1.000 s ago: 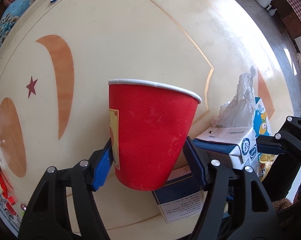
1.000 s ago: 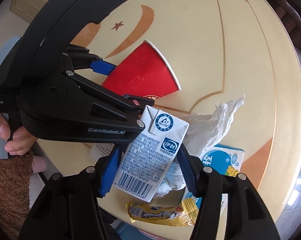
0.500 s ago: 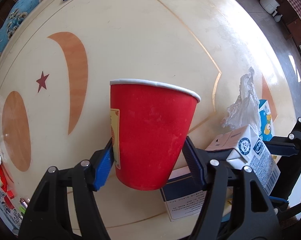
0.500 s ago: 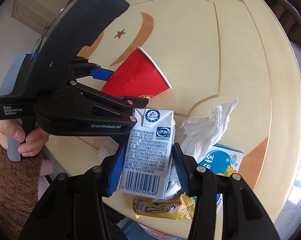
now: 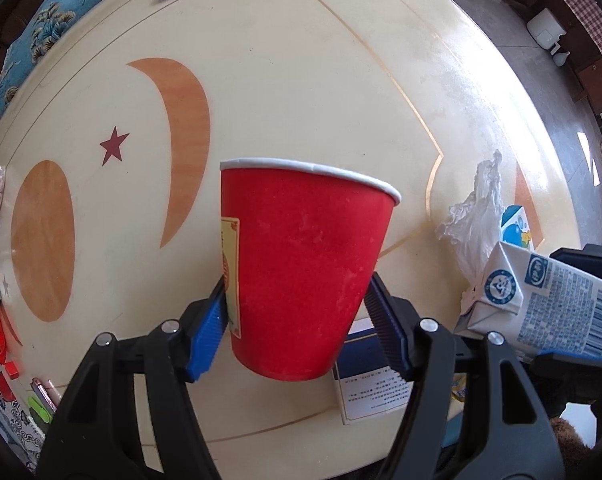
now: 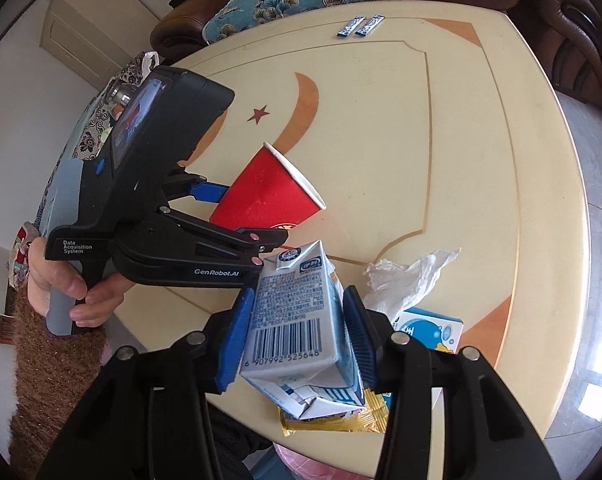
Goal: Collect trash
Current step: 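Lift the red cup and milk carton and carry both over the pink bin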
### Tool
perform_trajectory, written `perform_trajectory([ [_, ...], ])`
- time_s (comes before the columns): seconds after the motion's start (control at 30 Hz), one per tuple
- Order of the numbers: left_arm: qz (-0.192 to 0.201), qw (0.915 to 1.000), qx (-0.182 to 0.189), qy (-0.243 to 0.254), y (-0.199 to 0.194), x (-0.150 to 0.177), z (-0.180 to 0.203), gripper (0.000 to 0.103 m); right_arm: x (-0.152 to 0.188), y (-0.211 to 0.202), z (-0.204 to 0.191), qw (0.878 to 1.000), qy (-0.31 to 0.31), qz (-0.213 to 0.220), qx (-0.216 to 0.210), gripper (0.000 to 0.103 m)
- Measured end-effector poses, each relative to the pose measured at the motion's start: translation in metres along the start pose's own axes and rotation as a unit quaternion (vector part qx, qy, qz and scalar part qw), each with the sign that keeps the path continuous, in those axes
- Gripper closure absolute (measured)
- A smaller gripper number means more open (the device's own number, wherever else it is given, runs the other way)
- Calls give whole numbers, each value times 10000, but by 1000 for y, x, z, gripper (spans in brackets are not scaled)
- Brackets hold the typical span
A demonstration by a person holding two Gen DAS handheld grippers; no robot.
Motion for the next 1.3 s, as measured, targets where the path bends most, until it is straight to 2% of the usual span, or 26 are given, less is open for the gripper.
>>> perform_trajectory([
  [0.23,105,9999,-54,-12,-19,13,4,38,9,-10,1,9998,110,24,-137,58],
  [0.27,136,9999,-50,-2,-35,22,22,38,13,-12,1,9998,125,34,-175,58],
  [0.47,310,9993,-168,134,-65,48,38,38,37,-38,-6,9999,-27,134,-106,58],
  [0.5,349,9991,-200,160,-72,67,43,38,42,-41,-9,9999,-48,142,-79,58],
  [0.53,371,9990,-194,173,-77,71,47,38,47,-44,-10,9998,-59,149,-72,58],
  [0.8,600,9971,-279,389,-95,100,79,38,87,-64,-21,9997,-162,149,-46,58],
  [1.07,678,9959,-274,527,-88,155,118,38,139,-73,-30,9998,-188,37,-90,58],
  [1.3,713,9958,51,577,-66,209,151,38,186,-66,-32,9997,-171,-82,-166,58],
])
Point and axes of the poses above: each gripper's, at about its wrist camera, not at the fingertips, and y roughly the way its jaws point, z to its right, x to its underside, the point moved 2 cm from there along y, roughly the way its jaws point
